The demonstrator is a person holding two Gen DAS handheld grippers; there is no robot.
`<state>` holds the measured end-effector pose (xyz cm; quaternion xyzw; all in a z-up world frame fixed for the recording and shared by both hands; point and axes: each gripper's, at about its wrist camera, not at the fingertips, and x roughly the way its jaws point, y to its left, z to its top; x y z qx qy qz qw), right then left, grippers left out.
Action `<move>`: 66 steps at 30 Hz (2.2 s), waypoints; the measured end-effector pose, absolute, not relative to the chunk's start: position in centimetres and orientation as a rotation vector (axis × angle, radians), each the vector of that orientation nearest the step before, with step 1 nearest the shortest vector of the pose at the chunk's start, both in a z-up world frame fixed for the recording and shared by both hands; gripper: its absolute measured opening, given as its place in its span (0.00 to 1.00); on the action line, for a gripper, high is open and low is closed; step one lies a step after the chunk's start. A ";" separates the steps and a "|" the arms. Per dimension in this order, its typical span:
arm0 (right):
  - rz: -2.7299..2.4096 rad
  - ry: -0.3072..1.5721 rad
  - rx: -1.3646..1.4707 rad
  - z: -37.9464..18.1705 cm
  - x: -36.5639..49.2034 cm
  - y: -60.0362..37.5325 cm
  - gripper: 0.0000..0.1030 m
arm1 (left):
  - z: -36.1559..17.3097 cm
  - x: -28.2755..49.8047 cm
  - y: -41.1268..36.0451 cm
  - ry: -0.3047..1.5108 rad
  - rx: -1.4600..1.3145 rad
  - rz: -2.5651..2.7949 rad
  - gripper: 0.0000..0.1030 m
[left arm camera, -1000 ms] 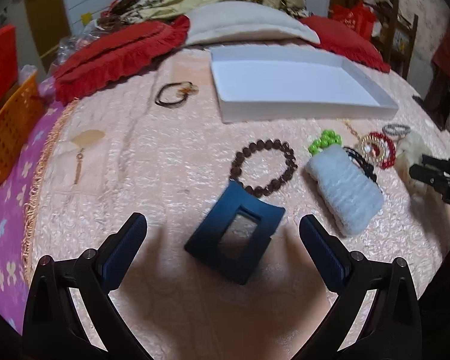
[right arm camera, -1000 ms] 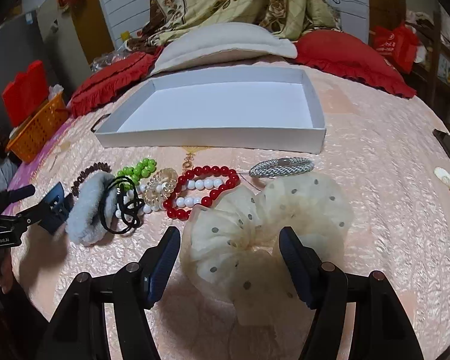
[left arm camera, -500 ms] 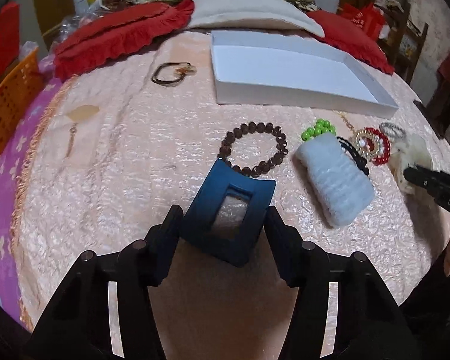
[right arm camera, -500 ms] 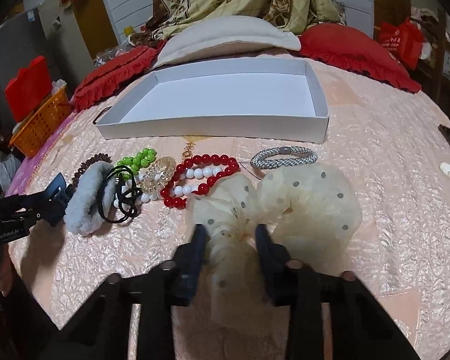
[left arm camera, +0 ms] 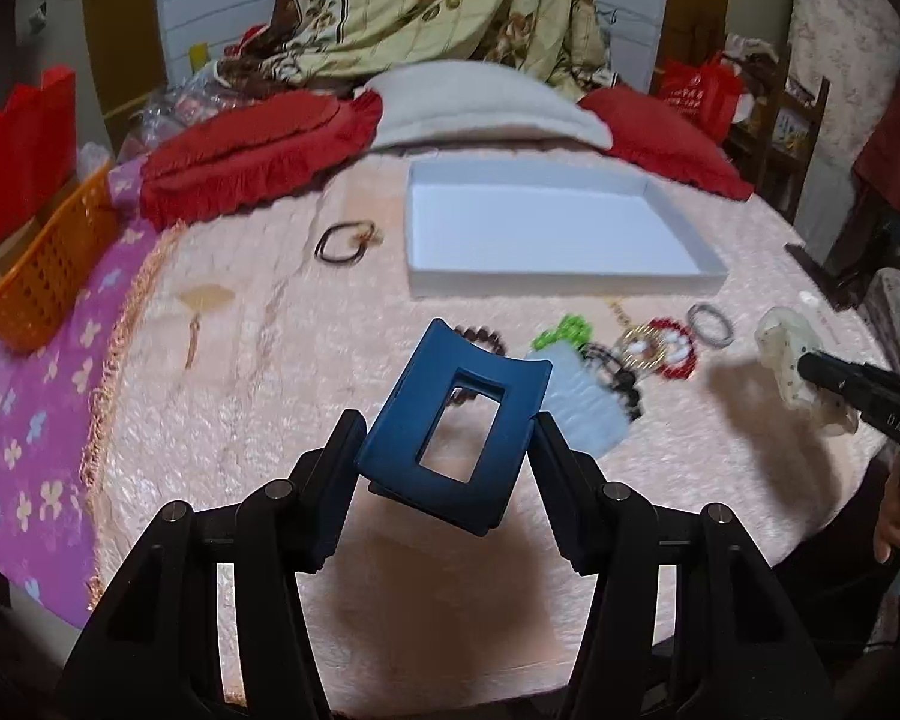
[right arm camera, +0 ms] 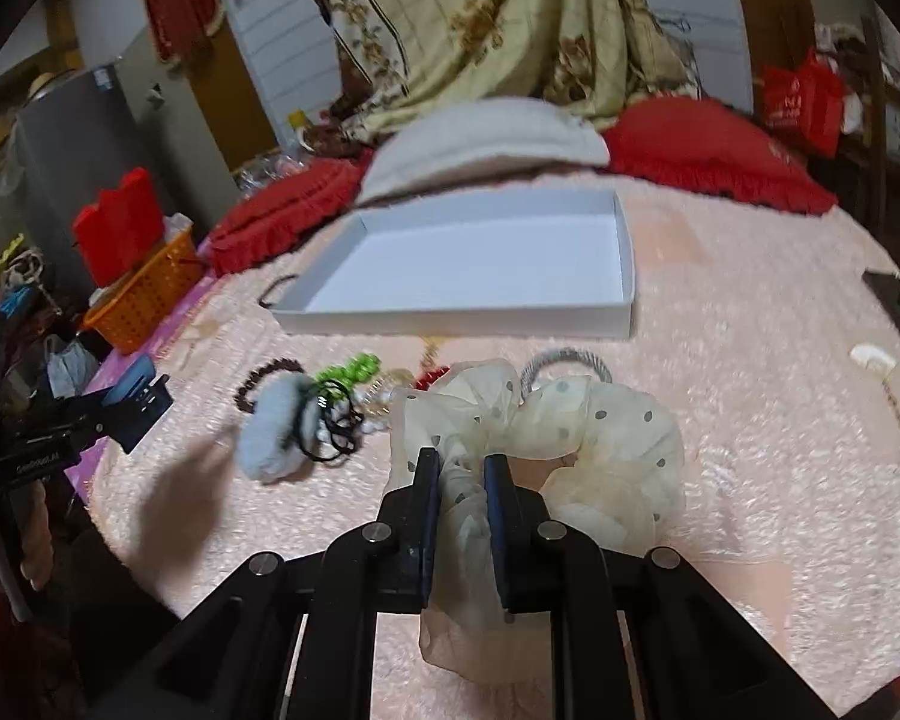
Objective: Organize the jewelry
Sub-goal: 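Carry the clip and scrunchie into the white tray and open both tools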
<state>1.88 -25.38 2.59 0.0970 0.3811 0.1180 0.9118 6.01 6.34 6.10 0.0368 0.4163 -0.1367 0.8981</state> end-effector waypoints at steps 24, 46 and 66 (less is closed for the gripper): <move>0.234 0.852 0.264 5.1 21.2 -25.9 0.14 | 8.1 24.7 1.3 0.935 -0.009 -0.258 0.54; 0.125 0.978 0.373 -2.5 34.4 -30.3 0.32 | -1.9 38.8 -2.2 1.076 -0.058 -0.245 0.55; 0.139 0.858 0.367 2.0 28.6 -32.1 0.38 | 1.1 37.5 -2.0 1.042 -0.049 -0.333 0.55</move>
